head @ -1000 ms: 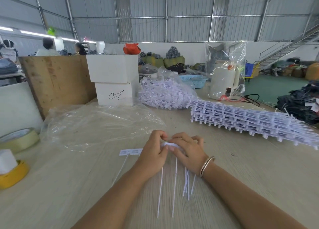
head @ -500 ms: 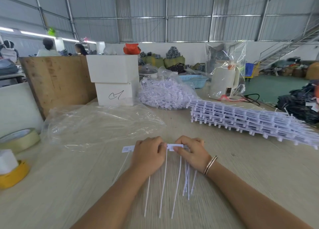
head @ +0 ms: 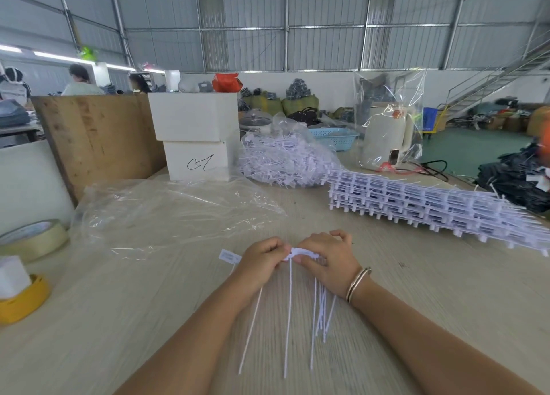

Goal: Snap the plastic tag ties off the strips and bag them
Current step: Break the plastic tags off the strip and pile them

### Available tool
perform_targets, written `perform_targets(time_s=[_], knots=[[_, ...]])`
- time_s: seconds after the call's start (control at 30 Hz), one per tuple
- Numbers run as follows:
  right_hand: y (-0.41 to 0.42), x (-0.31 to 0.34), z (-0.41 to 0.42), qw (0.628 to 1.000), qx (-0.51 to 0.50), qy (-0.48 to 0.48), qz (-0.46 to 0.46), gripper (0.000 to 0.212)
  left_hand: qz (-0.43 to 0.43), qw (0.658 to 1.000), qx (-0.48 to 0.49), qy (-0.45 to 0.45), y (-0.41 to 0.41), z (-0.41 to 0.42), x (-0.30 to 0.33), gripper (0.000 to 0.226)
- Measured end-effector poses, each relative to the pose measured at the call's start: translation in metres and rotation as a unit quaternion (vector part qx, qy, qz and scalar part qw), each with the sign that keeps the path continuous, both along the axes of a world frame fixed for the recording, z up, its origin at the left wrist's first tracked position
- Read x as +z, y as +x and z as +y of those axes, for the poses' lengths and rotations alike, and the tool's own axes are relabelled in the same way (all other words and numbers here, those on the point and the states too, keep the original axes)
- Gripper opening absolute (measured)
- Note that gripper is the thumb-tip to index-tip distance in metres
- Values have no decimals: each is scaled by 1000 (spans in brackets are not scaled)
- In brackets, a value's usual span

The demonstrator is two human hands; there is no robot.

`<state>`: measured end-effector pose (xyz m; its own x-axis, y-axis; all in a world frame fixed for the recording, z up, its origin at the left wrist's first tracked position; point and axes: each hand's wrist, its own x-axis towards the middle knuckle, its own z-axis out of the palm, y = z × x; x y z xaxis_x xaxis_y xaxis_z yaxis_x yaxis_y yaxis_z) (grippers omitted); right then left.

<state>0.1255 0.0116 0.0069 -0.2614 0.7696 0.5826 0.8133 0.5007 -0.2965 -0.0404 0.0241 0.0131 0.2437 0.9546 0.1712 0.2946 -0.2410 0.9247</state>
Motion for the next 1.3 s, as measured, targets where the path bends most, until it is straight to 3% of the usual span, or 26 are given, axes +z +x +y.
perform_targets(time_s=[0.27,0.43,0.57,0.67,0.73,0.83,0.97,1.07,1.2,1.3], knots=[[-4,2,-6,995,5,88,-44,14,-38,999,-19,-20,1,2,5,40],[-3,0,-6,998,20,66,-2,22,-50,998,-22,-23,0,1,4,45],[-1,2,-4,990,77,3,122,21,-79,996,-30,-43,4,2,3,35],[12,7,-2,930,76,-51,357,16,-182,980,22,-72,-5,7,5,32],[18,7,0,906,69,-69,412,20,-175,982,62,-47,-13,12,5,33],[13,7,2,942,78,-47,323,22,-158,983,92,-2,-16,14,4,35],[12,6,3,979,18,-10,201,24,-87,992,68,57,-13,12,-2,34],[14,3,3,990,-23,-4,141,23,22,986,104,126,-12,8,-10,29],[19,-2,10,989,-142,-25,-22,58,124,961,130,209,-9,2,-7,26],[24,-6,15,983,-174,-23,-54,39,153,955,138,215,-9,1,-4,28]])
